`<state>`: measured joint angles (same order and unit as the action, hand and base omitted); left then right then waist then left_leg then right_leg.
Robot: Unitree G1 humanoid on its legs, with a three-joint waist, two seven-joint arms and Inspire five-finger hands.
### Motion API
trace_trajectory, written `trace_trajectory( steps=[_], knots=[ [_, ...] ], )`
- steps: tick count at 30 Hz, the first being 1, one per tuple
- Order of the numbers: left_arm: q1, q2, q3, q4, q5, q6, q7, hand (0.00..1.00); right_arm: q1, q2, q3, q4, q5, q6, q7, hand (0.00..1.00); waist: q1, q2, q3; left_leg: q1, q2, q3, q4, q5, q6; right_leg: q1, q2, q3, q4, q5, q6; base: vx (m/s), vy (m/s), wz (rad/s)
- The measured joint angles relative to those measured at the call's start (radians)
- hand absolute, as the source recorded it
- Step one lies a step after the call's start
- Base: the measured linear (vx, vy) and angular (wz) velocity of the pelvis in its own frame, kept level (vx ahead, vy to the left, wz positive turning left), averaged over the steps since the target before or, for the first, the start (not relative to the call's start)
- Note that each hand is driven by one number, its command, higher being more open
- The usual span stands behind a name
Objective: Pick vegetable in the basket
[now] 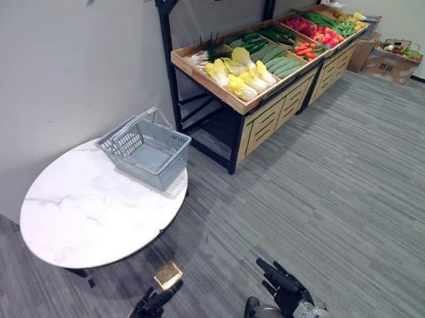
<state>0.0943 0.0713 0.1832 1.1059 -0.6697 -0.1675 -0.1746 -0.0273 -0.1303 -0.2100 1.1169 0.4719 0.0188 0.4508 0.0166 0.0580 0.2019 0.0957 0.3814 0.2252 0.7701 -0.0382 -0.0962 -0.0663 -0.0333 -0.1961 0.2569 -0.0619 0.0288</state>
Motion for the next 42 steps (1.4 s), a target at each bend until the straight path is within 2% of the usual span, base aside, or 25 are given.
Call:
trace_trajectory(
  steps=[1,2,4,6,7,8,9,10,11,12,13,17,19,21,24,27,29,30,31,32,33,36,37,41,42],
  knots=[
    [0.001,0.003,-0.001,-0.001,0.002,0.0,0.0,1.0,0.004,-0.002,0.01,0.001,0.0,0.0,-0.002,1.0,0.002,-0.004,0.006,-0.023,0.025,-0.001,0.064,0.05,0.003,0.045,0.008,-0.002,-0.037,-0.002,-0.008,0.47,-0.086,0.1],
    [-0.004,0.003,0.001,-0.007,0.005,-0.007,-0.001,1.0,0.007,-0.008,0.029,0.015,0.0,0.005,-0.005,1.0,0.002,0.004,0.009,-0.078,0.058,0.016,0.185,-0.007,0.015,0.119,0.017,-0.012,-0.089,-0.004,-0.028,0.36,-0.035,0.11],
    [-0.004,0.008,0.017,-0.023,0.01,-0.007,0.0,1.0,0.013,-0.011,0.031,0.036,-0.001,0.012,-0.01,1.0,0.004,-0.005,0.008,-0.131,0.061,0.13,0.196,-0.122,0.023,0.2,0.006,-0.024,-0.138,0.001,-0.033,0.45,-0.054,0.11],
    [-0.005,0.009,0.033,-0.028,0.012,-0.007,-0.002,1.0,0.007,-0.005,0.026,0.034,-0.001,0.008,-0.011,1.0,0.006,-0.032,0.011,-0.182,-0.026,0.233,0.005,-0.181,0.016,0.233,-0.037,-0.033,-0.163,-0.001,-0.029,0.46,0.013,0.09],
    [-0.012,0.001,0.023,-0.031,0.012,-0.005,-0.006,1.0,0.002,-0.003,0.012,0.032,0.0,0.001,-0.011,1.0,0.006,-0.044,0.017,-0.223,-0.158,0.271,-0.303,-0.134,0.02,0.251,-0.071,-0.053,-0.162,-0.021,0.001,0.37,0.089,0.14],
    [-0.011,-0.002,0.019,-0.03,0.012,-0.005,-0.005,1.0,0.004,-0.004,0.01,0.032,0.001,0.0,-0.011,1.0,0.006,-0.04,0.015,-0.223,-0.174,0.276,-0.362,-0.098,0.028,0.253,-0.067,-0.055,-0.16,-0.028,0.012,0.36,0.117,0.21],
    [-0.003,-0.008,0.006,-0.026,0.013,-0.003,-0.005,1.0,0.01,-0.012,0.007,0.033,0.001,0.0,-0.012,1.0,0.009,-0.025,0.008,-0.232,-0.201,0.313,-0.486,0.018,0.154,0.263,-0.051,-0.059,-0.151,-0.047,0.037,0.34,0.118,0.39],
    [-0.003,0.011,-0.012,-0.015,0.017,-0.006,0.004,1.0,0.015,0.023,0.007,0.034,0.004,0.001,-0.018,1.0,0.006,-0.07,-0.009,-0.22,-0.244,0.316,-0.506,0.019,0.173,0.259,-0.087,-0.074,-0.132,-0.082,0.049,0.44,0.103,0.6],
    [-0.004,0.022,-0.012,-0.015,0.025,-0.004,0.006,1.0,0.022,0.039,0.009,0.034,0.004,0.002,-0.015,1.0,0.006,-0.089,-0.017,-0.217,-0.263,0.308,-0.538,0.019,0.173,0.259,-0.097,-0.082,-0.13,-0.084,0.046,0.51,0.103,0.76],
    [-0.003,0.032,-0.013,-0.01,0.036,0.002,0.012,1.0,0.02,0.055,0.008,0.035,0.005,0.002,-0.016,1.0,0.009,-0.113,-0.026,-0.21,-0.294,0.296,-0.57,0.019,0.172,0.266,-0.112,-0.089,-0.142,-0.086,0.047,0.45,0.084,0.59],
    [-0.003,0.032,-0.014,-0.003,0.036,0.006,0.02,1.0,0.015,0.063,0.01,0.034,0.008,0.0,-0.016,1.0,0.012,-0.121,-0.026,-0.201,-0.313,0.287,-0.586,0.019,0.172,0.282,-0.121,-0.102,-0.149,-0.085,0.047,0.37,0.107,0.54],
    [0.001,0.034,-0.024,0.003,0.035,0.017,0.048,1.0,0.001,0.069,0.036,0.038,0.036,-0.002,-0.015,1.0,0.021,-0.117,-0.028,-0.131,-0.353,0.298,-0.625,0.01,0.174,0.333,-0.148,-0.155,-0.107,-0.07,0.067,0.19,0.107,0.3],
    [0.003,0.032,-0.049,0.011,0.036,0.019,0.056,1.0,0.002,0.07,0.034,0.039,0.041,-0.007,-0.014,1.0,0.024,-0.1,-0.033,-0.086,-0.354,0.296,-0.678,0.009,0.173,0.29,-0.156,-0.161,0.038,-0.07,0.067,0.13,0.133,0.24],
    [0.001,0.043,-0.072,0.008,0.05,0.018,0.058,1.0,0.012,0.073,0.028,0.055,0.042,-0.023,-0.009,1.0,0.016,-0.104,-0.03,-0.027,-0.368,0.23,-0.748,0.016,0.167,0.202,-0.204,-0.16,0.319,-0.066,0.083,0.11,0.047,0.62],
    [-0.01,0.064,-0.13,0.011,0.052,0.017,0.059,1.0,0.021,0.077,-0.011,0.044,0.054,-0.048,0.0,1.0,-0.003,-0.104,-0.027,-0.023,-0.359,0.121,-0.765,0.006,0.164,0.107,-0.201,-0.156,0.361,-0.21,0.068,0.09,-0.05,0.98],
    [-0.018,0.062,-0.138,0.011,0.056,0.019,0.056,1.0,0.021,0.073,-0.026,0.034,0.081,-0.065,-0.001,1.0,-0.014,-0.082,-0.02,-0.025,-0.328,0.028,-0.765,0.0,0.153,0.04,-0.156,-0.073,0.242,-0.217,0.08,0.08,-0.118,1.03],
    [-0.017,0.071,-0.134,0.013,0.055,0.027,0.055,1.0,0.017,0.066,-0.026,0.032,0.08,-0.068,0.0,1.0,-0.016,-0.071,-0.017,-0.027,-0.295,-0.055,-0.769,-0.004,0.129,0.011,-0.102,0.05,0.042,-0.153,0.126,0.12,-0.245,1.16],
    [-0.014,0.075,-0.131,0.014,0.055,0.029,0.054,1.0,0.017,0.067,-0.026,0.033,0.08,-0.068,0.0,1.0,-0.016,-0.074,-0.018,-0.026,-0.292,-0.073,-0.771,-0.004,0.114,0.012,-0.098,0.069,-0.018,-0.12,0.13,0.17,-0.312,1.04],
    [-0.002,0.089,-0.126,0.014,0.055,0.034,0.049,1.0,0.02,0.075,-0.024,0.038,0.079,-0.067,0.001,1.0,-0.015,-0.099,-0.025,-0.022,-0.301,-0.086,-0.775,-0.005,0.088,0.015,-0.103,0.098,-0.122,-0.004,0.133,0.17,-0.292,0.89],
    [0.01,0.12,-0.118,0.017,0.055,0.04,0.043,1.0,0.021,0.093,-0.021,0.045,0.08,-0.069,0.002,1.0,-0.011,-0.151,-0.029,-0.004,-0.33,-0.096,-0.785,-0.005,0.059,0.017,-0.124,0.107,-0.133,0.134,0.12,0.28,-0.376,0.65],
    [0.019,0.113,-0.117,0.02,0.055,0.047,0.047,1.0,0.006,0.086,-0.02,0.061,0.079,-0.069,-0.003,1.0,0.003,-0.136,-0.032,0.001,-0.312,-0.093,-0.783,-0.016,0.038,0.033,-0.111,0.104,-0.146,0.108,0.114,0.24,-0.301,0.28],
    [0.033,0.08,-0.111,0.019,0.054,0.067,0.036,1.0,-0.003,0.06,-0.006,0.055,0.078,-0.085,-0.011,1.0,0.006,-0.083,-0.045,-0.002,-0.277,-0.096,-0.808,-0.004,0.013,0.042,-0.075,0.084,-0.178,0.093,0.092,0.19,-0.183,0.12],
    [0.031,0.079,-0.11,0.019,0.054,0.071,0.034,1.0,-0.006,0.057,-0.002,0.056,0.074,-0.091,-0.018,1.0,0.005,-0.081,-0.046,-0.001,-0.275,-0.095,-0.814,0.003,0.008,0.049,-0.073,0.078,-0.185,0.087,0.087,0.18,-0.137,0.34],
    [0.024,0.076,-0.12,0.0,0.055,0.083,0.025,1.0,-0.02,0.034,0.061,0.027,-0.022,-0.209,-0.125,1.0,0.003,-0.088,-0.055,0.011,-0.262,-0.075,-0.829,0.017,-0.006,0.082,-0.062,0.059,-0.189,0.076,0.076,0.09,-0.014,0.29],
    [0.022,0.079,-0.128,-0.012,0.079,0.083,0.025,1.0,-0.076,0.006,0.136,-0.26,-0.118,-0.242,-0.344,1.0,0.0,-0.106,-0.067,0.005,-0.277,-0.06,-0.857,0.032,0.005,0.054,-0.065,0.085,-0.189,0.076,0.076,-0.02,0.081,-0.16]
  ],
)
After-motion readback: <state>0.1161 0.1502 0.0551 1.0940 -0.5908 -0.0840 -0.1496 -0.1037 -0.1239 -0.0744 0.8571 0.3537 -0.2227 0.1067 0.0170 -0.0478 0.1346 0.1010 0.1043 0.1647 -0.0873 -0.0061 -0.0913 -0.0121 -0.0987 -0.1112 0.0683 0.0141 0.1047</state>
